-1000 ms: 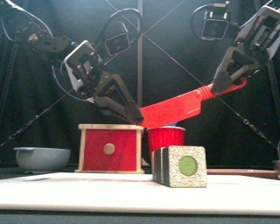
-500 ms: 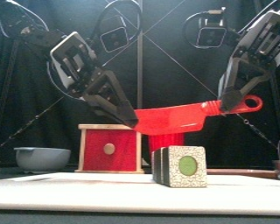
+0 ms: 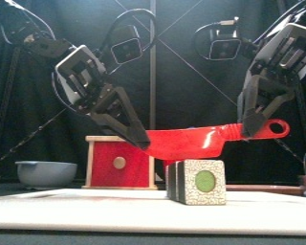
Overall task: Place sushi on board then cut the sushi with the knife then place the pieces on the plate
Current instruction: Grasp knife edge with left hand
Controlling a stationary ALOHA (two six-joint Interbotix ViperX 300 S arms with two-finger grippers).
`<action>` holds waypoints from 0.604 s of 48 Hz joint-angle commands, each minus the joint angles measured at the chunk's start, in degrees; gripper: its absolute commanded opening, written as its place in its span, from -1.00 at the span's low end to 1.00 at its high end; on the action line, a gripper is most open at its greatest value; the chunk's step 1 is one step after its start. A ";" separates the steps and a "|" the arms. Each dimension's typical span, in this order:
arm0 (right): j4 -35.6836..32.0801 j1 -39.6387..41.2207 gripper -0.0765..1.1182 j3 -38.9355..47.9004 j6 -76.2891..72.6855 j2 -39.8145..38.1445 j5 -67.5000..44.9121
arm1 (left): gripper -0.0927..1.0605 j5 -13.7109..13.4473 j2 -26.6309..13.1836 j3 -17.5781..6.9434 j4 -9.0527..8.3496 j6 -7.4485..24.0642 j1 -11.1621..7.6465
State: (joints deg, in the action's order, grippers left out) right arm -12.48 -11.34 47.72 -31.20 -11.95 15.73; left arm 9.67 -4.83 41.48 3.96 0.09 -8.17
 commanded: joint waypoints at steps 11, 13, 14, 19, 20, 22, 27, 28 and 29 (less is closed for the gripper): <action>-0.09 0.53 -0.21 -1.05 -0.09 -0.35 0.44 | 0.08 0.26 -0.18 -1.05 1.05 -0.18 -0.26; -0.09 0.70 -0.21 -1.05 -0.09 -0.18 0.44 | 0.08 0.26 -0.35 -1.05 1.23 -0.09 -0.26; -0.09 0.70 -0.21 -1.05 -0.09 -0.18 0.35 | 0.08 0.26 -0.35 -1.14 1.32 0.00 -0.26; -0.09 0.70 -0.21 -1.14 -0.09 0.00 0.44 | 0.08 0.26 -0.70 -1.14 1.49 0.00 -0.26; -0.09 0.70 -0.21 -1.14 -0.09 0.00 0.44 | 0.08 0.26 -0.79 -1.14 1.49 -0.09 -0.26; -0.09 0.70 -0.21 -1.14 -0.09 0.09 0.44 | 0.08 0.26 -0.79 -1.14 1.49 -0.09 -0.26; -0.09 0.79 -0.21 -1.05 -0.09 0.09 0.44 | 0.08 0.26 -0.97 -1.14 1.49 0.00 -0.26; -0.09 0.79 -0.21 -1.14 -0.09 0.09 0.44 | 0.08 0.26 -0.97 -1.14 1.49 -0.09 -0.26; -0.09 0.88 -0.21 -1.14 -0.09 0.09 0.44 | 0.08 0.26 -0.97 -1.14 1.49 -0.09 -0.26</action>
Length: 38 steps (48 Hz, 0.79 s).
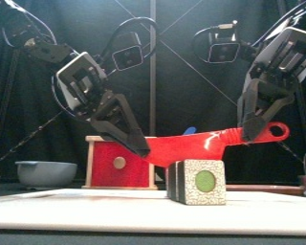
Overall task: Place sushi on board then cut the sushi with the knife then place the pieces on the plate
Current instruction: Grasp knife edge with left hand
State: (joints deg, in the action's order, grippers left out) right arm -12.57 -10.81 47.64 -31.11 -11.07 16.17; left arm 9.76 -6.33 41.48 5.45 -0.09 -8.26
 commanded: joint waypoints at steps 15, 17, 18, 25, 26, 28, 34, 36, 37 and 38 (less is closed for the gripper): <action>0.00 1.32 -0.21 -1.05 -0.18 0.00 0.70 | 0.08 0.18 -0.26 -1.23 0.00 0.09 -0.18; 0.09 1.41 -0.21 -1.05 -0.18 0.26 0.70 | 0.08 0.18 -0.26 -1.23 0.09 0.09 -0.18; 0.09 1.41 -0.21 -1.05 -0.18 0.35 0.79 | 0.08 0.18 -0.26 -1.23 0.18 0.09 -0.18; 0.26 1.41 -0.21 -1.05 -0.18 1.05 0.88 | 0.08 0.18 -0.35 -1.14 0.18 0.18 -0.18; 0.26 1.41 -0.21 -1.05 -0.18 1.14 0.97 | 0.08 0.18 -0.44 -1.23 0.26 0.18 -0.18; 0.35 1.58 -0.21 -1.05 -0.18 1.41 0.88 | 0.08 0.18 -0.53 -1.23 0.26 0.18 -0.18; 0.62 2.02 -0.21 -1.05 -0.18 2.20 1.05 | 0.08 0.18 -1.05 -1.32 0.26 0.18 -0.09; 0.62 2.02 -0.21 -1.14 -0.18 2.55 1.23 | 0.08 0.18 -1.23 -1.32 0.26 0.09 -0.18; 0.70 2.02 -0.21 -1.14 -0.18 2.72 1.32 | 0.08 0.18 -1.32 -1.32 0.26 0.09 -0.18; 0.70 2.11 -0.21 -1.23 -0.18 2.90 1.41 | 0.08 0.18 -1.41 -1.32 0.26 0.09 -0.18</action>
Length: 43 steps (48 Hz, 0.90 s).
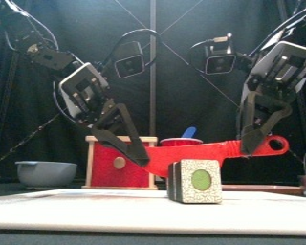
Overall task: Place sushi on board then cut the sushi with the knife then place the pieces on the plate
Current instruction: Grasp knife edge with left hand
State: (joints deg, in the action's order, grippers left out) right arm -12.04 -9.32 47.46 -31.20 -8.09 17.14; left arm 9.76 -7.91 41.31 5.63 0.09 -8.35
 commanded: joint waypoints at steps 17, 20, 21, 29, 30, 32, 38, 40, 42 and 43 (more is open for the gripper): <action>0.53 0.53 -0.21 -2.29 -0.09 2.81 0.97 | 0.08 0.18 -1.49 -1.23 1.32 -0.09 -0.09; 0.35 0.53 -0.21 -2.64 0.00 3.34 1.14 | 0.08 0.18 -1.76 -1.23 1.41 -0.09 -0.09; 0.26 0.53 -0.21 -2.72 0.00 3.52 1.32 | 0.08 0.18 -1.76 -1.32 1.41 -0.09 -0.09; 0.09 1.05 -0.21 -3.34 0.09 4.31 2.72 | 0.08 0.18 -2.11 -1.32 1.32 0.00 0.09; 0.09 1.14 -0.21 -3.34 0.09 4.39 2.90 | 0.08 0.18 -2.11 -1.32 1.32 0.00 0.09; 0.09 1.32 -0.21 -3.43 0.09 4.39 3.25 | 0.08 0.18 -2.20 -1.32 1.32 0.18 0.18; -0.44 2.64 -0.21 -3.43 0.09 4.48 4.31 | 0.08 0.18 -2.20 -1.41 1.23 0.18 0.35; -0.79 3.08 -0.21 -3.52 0.09 4.39 4.48 | 0.08 0.18 -2.20 -1.49 1.23 0.26 0.44; -1.05 3.52 -0.21 -3.60 0.09 4.39 4.39 | 0.08 0.18 -2.20 -1.58 1.14 0.26 0.44; -1.32 3.69 -0.21 -3.60 0.26 4.31 4.48 | 0.08 0.18 -2.20 -1.67 0.97 0.26 0.53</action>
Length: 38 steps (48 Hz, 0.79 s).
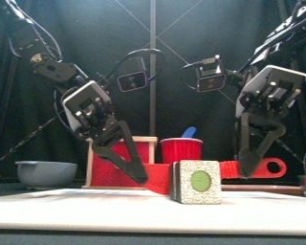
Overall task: Place sushi on board then cut the sushi with the knife then place the pieces on the plate
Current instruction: Grasp knife edge with left hand
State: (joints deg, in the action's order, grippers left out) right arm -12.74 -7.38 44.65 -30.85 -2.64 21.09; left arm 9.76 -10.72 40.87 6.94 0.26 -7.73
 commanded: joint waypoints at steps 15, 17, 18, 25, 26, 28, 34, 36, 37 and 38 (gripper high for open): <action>-2.11 3.16 -0.21 -1.23 -0.18 -1.41 0.53 | 0.08 0.18 1.05 -1.58 -1.93 0.09 2.11; -2.02 3.16 -0.21 -1.23 -0.26 -1.58 0.62 | 0.08 0.18 1.23 -1.58 -2.02 0.09 2.37; -1.85 3.08 -0.21 -1.32 -0.18 -1.67 0.62 | 0.08 0.18 1.49 -1.67 -2.02 0.09 2.46; -1.58 2.72 -0.21 -1.76 -0.35 -3.34 0.97 | 0.08 0.00 3.25 -1.49 -2.72 0.09 2.46; -1.67 2.72 -0.21 -1.76 -0.35 -3.60 1.05 | 0.08 -0.09 3.52 -1.41 -2.72 0.09 2.46; -1.58 2.72 -0.21 -1.85 -0.35 -4.13 1.49 | 0.08 -0.35 4.04 -1.41 -2.81 0.09 2.37; -1.58 2.64 -0.21 -1.85 -0.35 -5.89 2.64 | 0.08 -1.23 5.98 -1.41 -3.16 0.09 2.02; -1.58 2.55 -0.21 -1.85 -0.44 -6.42 2.72 | 0.08 -1.58 6.59 -1.32 -3.16 0.09 1.93; -1.58 2.55 -0.21 -1.93 -0.44 -6.68 2.81 | 0.08 -1.67 6.86 -1.32 -3.25 0.09 1.85; -1.58 2.37 -0.21 -2.02 -0.44 -6.94 2.81 | 0.08 -1.85 7.12 -1.32 -3.34 0.09 1.76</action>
State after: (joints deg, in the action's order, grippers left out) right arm -14.33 -5.19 44.12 -30.85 -6.94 23.82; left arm 7.91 -6.15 40.61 4.04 0.44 -5.10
